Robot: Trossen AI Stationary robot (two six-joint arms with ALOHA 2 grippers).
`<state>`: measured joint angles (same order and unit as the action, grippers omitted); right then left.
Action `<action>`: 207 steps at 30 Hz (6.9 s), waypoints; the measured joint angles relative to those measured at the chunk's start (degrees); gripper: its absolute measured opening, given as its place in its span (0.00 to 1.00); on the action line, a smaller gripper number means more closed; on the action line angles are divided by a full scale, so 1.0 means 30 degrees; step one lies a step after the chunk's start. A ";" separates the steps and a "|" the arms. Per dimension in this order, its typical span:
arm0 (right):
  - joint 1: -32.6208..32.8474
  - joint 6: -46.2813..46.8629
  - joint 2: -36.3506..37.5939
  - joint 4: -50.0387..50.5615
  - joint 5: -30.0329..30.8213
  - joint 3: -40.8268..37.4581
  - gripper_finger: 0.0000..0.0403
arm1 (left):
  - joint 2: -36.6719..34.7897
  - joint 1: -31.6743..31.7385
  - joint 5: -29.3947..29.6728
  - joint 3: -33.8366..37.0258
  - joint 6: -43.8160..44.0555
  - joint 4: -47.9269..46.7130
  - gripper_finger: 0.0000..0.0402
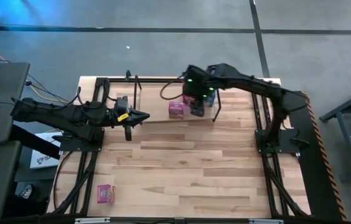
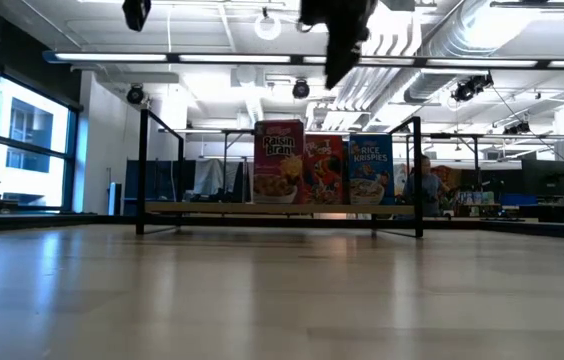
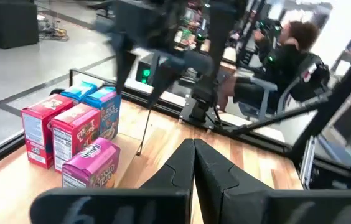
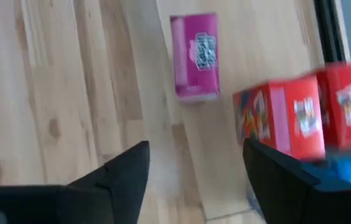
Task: Stack cereal on shelf
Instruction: Put the top violet cereal box on the shelf
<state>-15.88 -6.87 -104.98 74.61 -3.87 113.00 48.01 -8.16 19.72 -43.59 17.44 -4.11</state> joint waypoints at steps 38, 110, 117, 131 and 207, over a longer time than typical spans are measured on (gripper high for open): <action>0.4094 1.0549 1.4887 -0.9638 0.6298 -1.7457 0.00 | 2.1572 -0.1034 0.9211 -0.6666 3.1106 0.4259 0.00; 0.3876 0.9791 1.4873 -0.9274 0.7632 -1.7459 0.00 | 1.9846 0.3304 0.8231 -0.6687 2.8052 -0.2064 0.00; 0.3876 1.0131 1.4865 -0.9519 0.7624 -1.7459 0.00 | 1.9853 0.4028 0.7858 -0.6663 2.7298 -0.1693 0.00; 0.3877 1.0800 1.4865 -0.9532 0.7608 -1.7459 0.00 | 1.9356 0.5382 0.6636 -0.6725 2.3426 -0.1069 0.00; 0.3882 1.1350 1.4829 -1.0549 0.8477 -1.7459 0.00 | 1.5285 0.6696 0.7637 -0.6674 0.4688 -0.5361 0.00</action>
<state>-4.23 27.18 -60.49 42.96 21.56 60.62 93.86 11.92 42.63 -63.61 31.51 -20.19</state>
